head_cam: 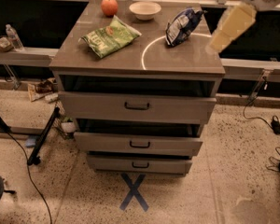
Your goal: Move green jalapeno chip bag near blue chip bag
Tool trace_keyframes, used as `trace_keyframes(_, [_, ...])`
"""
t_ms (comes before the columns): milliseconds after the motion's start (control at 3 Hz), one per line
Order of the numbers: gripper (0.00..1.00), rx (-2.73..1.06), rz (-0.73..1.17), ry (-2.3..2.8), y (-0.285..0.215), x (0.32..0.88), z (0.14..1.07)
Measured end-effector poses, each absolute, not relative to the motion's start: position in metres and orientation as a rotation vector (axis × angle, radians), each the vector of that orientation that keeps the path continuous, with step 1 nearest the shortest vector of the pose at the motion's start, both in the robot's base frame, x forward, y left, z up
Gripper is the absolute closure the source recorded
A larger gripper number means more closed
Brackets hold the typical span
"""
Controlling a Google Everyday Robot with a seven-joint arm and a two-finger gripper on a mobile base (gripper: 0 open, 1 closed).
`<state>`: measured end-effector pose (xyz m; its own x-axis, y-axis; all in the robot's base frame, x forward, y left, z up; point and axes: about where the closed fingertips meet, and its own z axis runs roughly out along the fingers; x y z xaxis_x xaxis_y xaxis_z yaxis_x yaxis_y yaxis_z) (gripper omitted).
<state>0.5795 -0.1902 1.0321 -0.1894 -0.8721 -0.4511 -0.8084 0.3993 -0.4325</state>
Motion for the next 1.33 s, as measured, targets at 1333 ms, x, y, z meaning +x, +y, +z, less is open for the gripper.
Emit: trace_keyframes(1333, [0.0,-1.246,0.088,1.892,-0.11,0.69,1.051])
